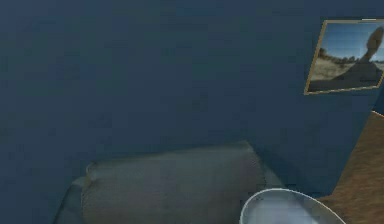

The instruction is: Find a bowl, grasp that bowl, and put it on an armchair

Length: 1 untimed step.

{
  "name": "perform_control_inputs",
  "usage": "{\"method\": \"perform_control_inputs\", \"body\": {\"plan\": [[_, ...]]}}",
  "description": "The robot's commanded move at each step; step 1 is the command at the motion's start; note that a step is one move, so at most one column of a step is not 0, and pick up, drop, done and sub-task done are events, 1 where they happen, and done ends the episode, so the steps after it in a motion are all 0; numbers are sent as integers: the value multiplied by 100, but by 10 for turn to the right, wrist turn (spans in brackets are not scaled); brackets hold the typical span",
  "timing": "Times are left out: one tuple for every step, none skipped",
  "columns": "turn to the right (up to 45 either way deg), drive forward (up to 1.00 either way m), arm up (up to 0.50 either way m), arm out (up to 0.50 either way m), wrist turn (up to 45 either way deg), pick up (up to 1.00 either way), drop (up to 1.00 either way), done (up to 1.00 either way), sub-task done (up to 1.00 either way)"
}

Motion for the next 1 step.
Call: {"method": "perform_control_inputs", "body": {"plan": [[0, 0, -38, 0, 0, 0, 0, 0, 0]]}}
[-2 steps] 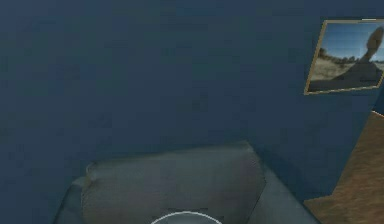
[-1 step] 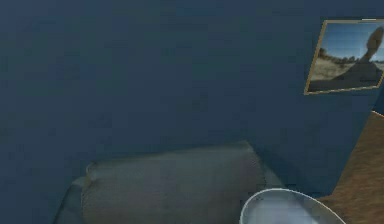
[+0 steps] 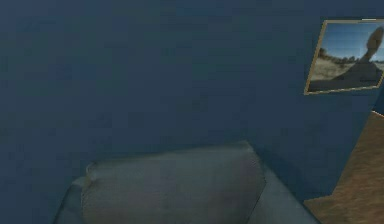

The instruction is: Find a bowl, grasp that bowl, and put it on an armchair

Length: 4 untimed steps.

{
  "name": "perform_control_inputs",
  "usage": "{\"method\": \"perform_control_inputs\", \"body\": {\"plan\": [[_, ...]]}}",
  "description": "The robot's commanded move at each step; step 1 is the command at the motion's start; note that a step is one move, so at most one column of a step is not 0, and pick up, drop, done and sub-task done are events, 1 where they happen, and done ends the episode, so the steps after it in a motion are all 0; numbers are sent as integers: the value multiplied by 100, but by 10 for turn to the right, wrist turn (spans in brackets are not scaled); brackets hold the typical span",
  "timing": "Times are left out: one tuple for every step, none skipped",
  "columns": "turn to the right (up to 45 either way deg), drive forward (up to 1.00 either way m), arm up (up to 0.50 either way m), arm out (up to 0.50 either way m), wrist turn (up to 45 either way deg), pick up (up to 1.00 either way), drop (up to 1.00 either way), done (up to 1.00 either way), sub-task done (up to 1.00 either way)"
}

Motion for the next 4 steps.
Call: {"method": "perform_control_inputs", "body": {"plan": [[0, 0, -32, 0, 0, 0, 0, 0, 0], [0, 0, 0, 0, 0, 0, 100, 0, 0], [0, 0, 10, 0, 0, 0, 0, 0, 0], [0, 0, 0, 0, 0, 0, 0, 100, 0]]}}
